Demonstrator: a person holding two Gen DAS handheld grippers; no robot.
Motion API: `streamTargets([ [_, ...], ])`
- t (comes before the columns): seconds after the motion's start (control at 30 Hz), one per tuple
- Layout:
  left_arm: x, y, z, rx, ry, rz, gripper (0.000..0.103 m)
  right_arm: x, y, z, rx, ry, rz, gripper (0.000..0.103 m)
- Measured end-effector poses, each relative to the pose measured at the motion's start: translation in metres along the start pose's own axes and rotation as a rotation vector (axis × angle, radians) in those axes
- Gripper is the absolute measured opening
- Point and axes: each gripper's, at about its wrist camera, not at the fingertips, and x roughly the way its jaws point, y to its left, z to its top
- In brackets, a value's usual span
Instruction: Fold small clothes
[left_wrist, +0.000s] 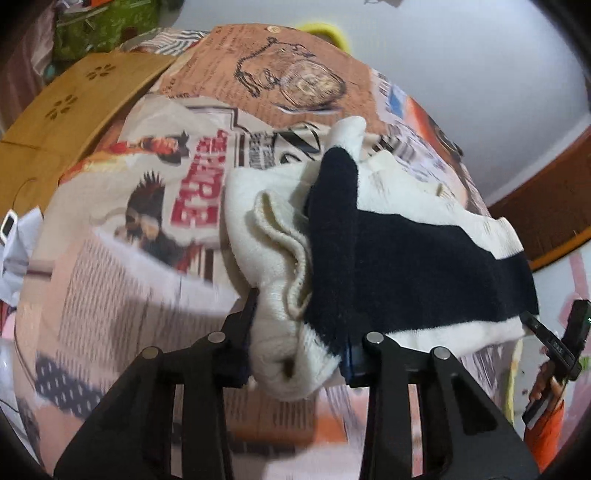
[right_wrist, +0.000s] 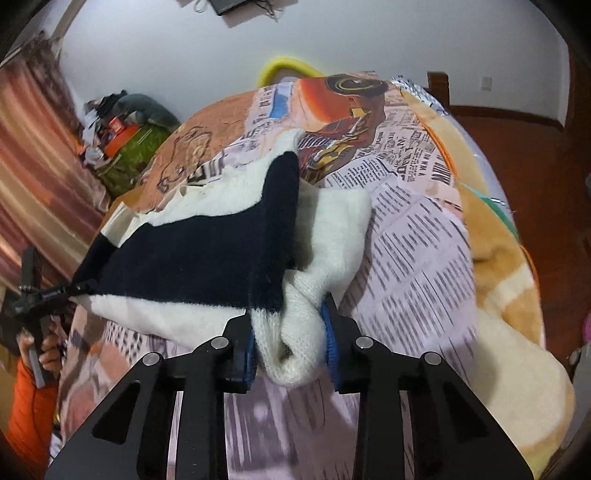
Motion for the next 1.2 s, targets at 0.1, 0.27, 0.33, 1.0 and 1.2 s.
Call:
streamTargets([
  [0.1,-0.01,0.002,-0.022,0.006,0.02,-0.039,0.035,-0.015,-0.005,-0.015,0.012,0.011,0.002,0.026],
  [0.27,-0.024,-0.005,-0.049,0.1,0.002,0.09,0.043,-0.025,-0.005,-0.033,-0.002,0.035,-0.041,0.03],
  [0.33,-0.032,-0.008,-0.051,0.149,-0.04,0.195,0.044,-0.029,-0.001,-0.036,-0.023,0.037,-0.073,0.032],
  [1.0,-0.014,-0.104,0.01,0.332,-0.11,0.154,0.066,0.012,0.097,0.028,-0.317,-0.076,-0.055,0.038],
  [1.2,0.04,-0.105,0.013,0.368,-0.008,0.196,0.067,0.071,0.112,0.023,-0.357,0.053,-0.012,0.045],
])
